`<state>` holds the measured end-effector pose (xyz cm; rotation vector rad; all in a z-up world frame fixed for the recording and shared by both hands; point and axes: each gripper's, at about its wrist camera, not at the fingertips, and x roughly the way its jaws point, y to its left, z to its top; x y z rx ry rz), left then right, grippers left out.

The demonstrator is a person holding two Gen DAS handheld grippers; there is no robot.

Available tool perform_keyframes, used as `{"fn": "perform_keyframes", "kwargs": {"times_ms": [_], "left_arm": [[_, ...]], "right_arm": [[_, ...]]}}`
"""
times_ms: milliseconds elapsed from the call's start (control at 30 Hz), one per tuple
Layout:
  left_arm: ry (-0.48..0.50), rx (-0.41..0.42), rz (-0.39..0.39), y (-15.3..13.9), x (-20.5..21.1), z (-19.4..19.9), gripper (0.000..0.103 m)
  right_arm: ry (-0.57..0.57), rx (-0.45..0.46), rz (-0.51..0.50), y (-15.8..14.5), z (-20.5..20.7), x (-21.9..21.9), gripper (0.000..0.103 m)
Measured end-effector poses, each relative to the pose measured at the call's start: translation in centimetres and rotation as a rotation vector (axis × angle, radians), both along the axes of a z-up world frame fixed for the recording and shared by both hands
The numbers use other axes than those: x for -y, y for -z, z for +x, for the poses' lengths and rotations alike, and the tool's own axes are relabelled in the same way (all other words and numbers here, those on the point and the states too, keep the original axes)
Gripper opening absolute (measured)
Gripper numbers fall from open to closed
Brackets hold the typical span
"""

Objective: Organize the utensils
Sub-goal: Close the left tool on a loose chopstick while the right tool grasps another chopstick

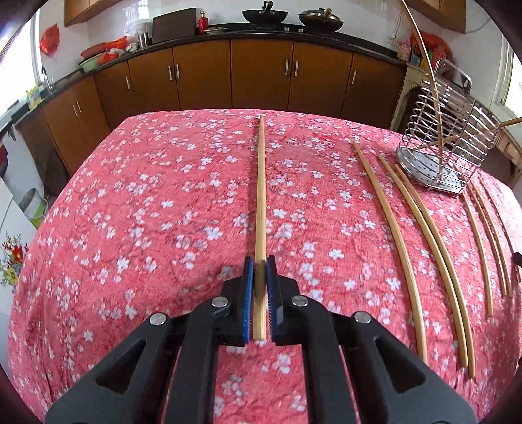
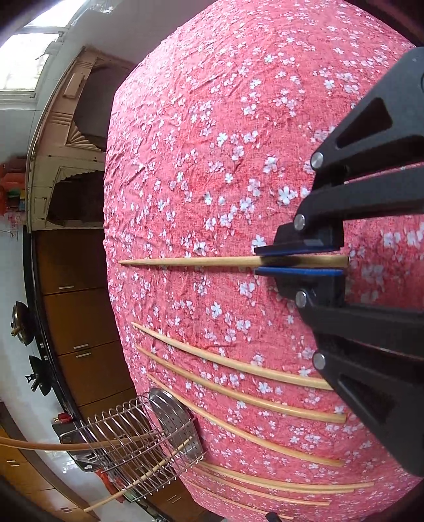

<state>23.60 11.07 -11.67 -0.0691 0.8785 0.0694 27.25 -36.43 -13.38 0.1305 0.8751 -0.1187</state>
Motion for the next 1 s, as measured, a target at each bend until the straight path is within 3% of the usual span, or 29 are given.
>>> {"fn": "perform_keyframes", "kwargs": {"times_ms": [100, 133, 167, 667, 1000], "left_arm": [[0.010, 0.004, -0.006, 0.0, -0.2, -0.7, 0.026], [0.011, 0.004, -0.005, 0.0, 0.0, -1.0, 0.040], [0.011, 0.004, -0.002, -0.1, 0.2, -1.2, 0.047], [0.016, -0.014, 0.037, -0.1, 1.2, -1.0, 0.048], [0.048, -0.014, 0.068, -0.2, 2.0, -2.6, 0.034]], "right_arm": [[-0.007, 0.004, -0.012, 0.1, -0.5, 0.0, 0.011], [-0.012, 0.012, -0.029, 0.2, -0.7, -0.1, 0.011], [-0.014, 0.015, -0.040, 0.2, -0.7, -0.2, 0.012], [-0.014, 0.014, -0.038, 0.1, -1.2, -0.2, 0.013], [-0.025, 0.009, -0.054, 0.1, -3.0, -0.7, 0.013]]}}
